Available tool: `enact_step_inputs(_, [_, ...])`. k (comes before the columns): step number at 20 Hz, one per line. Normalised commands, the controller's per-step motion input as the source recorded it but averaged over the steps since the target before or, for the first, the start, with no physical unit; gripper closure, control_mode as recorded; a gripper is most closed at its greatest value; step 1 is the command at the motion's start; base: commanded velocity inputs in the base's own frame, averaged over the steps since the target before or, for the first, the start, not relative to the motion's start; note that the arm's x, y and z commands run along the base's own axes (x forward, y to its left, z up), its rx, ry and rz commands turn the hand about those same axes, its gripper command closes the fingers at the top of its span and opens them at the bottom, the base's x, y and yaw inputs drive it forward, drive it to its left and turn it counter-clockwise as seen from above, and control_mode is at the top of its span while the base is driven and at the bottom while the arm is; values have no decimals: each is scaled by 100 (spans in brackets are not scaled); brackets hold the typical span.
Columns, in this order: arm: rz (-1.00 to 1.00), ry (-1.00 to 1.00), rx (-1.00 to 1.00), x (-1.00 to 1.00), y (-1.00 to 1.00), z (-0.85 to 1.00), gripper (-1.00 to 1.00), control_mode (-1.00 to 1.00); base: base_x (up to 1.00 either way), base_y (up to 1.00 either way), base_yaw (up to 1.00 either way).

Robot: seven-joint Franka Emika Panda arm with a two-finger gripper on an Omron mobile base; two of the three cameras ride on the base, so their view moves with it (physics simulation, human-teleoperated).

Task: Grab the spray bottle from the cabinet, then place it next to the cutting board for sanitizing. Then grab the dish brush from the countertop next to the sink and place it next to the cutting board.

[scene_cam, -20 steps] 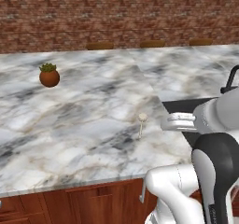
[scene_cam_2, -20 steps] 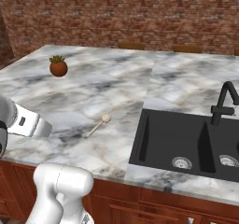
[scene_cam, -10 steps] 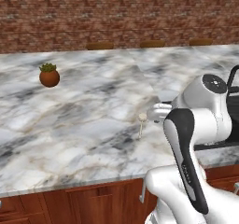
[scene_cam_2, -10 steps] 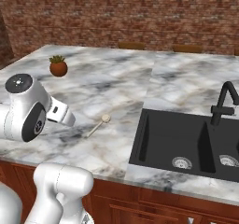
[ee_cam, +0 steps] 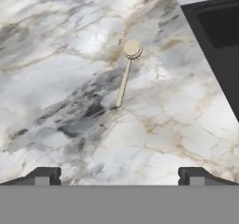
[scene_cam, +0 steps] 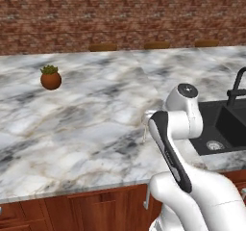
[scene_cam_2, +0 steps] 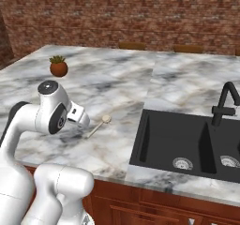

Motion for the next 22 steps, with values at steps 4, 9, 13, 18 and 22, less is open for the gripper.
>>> enact_step_inputs(4, [-2,18,0,65,-10,-35,-100,-100,0,0,0])
enact_step_inputs(9, [-2,19,0,68,-7,-36,-100,-100,0,0,0])
enact_step_inputs(13, [-1,13,0,53,-8,-30,-100,-100,0,0,0])
enact_step_inputs(18, [0,5,0,45,-11,-33,-100,-100,0,0,0])
enact_step_inputs(22, [0,2,0,44,-6,-38,-100,-100,0,0,0])
